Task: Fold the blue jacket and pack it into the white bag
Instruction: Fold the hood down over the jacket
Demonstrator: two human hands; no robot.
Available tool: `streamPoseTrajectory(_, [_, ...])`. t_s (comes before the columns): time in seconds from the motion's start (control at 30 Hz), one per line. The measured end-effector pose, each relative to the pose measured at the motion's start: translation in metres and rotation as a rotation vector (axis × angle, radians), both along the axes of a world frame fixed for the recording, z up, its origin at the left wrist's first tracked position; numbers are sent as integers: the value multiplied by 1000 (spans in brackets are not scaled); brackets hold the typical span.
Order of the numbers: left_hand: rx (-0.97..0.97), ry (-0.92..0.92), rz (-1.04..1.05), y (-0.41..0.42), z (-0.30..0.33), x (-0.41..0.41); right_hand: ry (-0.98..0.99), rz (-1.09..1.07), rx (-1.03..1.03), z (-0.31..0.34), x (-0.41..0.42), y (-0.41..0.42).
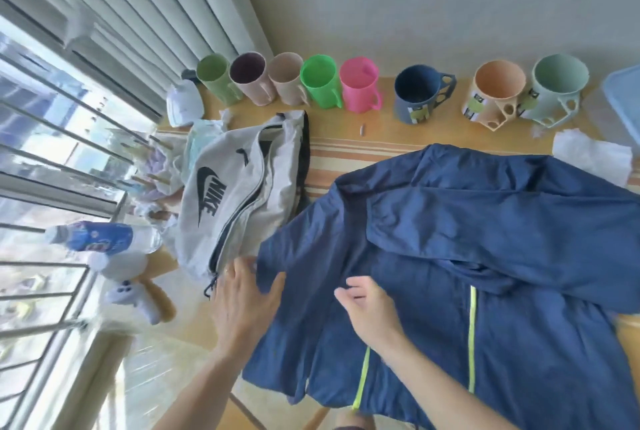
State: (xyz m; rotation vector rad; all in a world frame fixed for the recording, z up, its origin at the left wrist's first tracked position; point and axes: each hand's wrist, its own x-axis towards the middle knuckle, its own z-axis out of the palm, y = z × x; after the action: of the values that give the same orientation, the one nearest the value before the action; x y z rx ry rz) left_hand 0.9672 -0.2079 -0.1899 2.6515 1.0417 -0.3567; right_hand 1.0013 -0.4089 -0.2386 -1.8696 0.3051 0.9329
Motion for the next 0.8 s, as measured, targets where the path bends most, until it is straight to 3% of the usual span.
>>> streamPoseTrajectory(0.1, [-63, 134, -20, 15, -7, -10, 216, -166, 105, -10, -11, 41])
streamPoseTrajectory(0.23, [-253, -32, -20, 33, -12, -8, 216, -273, 237, 6, -9, 52])
streamPoseTrajectory(0.3, [-535, -155, 151, 39, -2, -5, 256, -270, 381, 24, -3, 46])
streamPoseTrajectory(0.4, [-1197, -245, 591, 36, 22, 6, 346, -200, 572, 40, -1, 31])
streamPoseTrajectory(0.47, [-1452, -254, 758, 25, 40, 19, 401, -133, 666, 48, -7, 21])
streamPoseTrajectory(0.63, [-1663, -488, 886, -20, 53, 61, 316, 27, 624, 73, -3, -15])
streamPoseTrajectory(0.73, [-1949, -434, 899, -56, 57, 79, 257, 83, 532, 95, 20, -58])
streamPoseTrajectory(0.8, [-2023, -451, 909, -80, 52, 92, 203, 31, 442, 110, 41, -98])
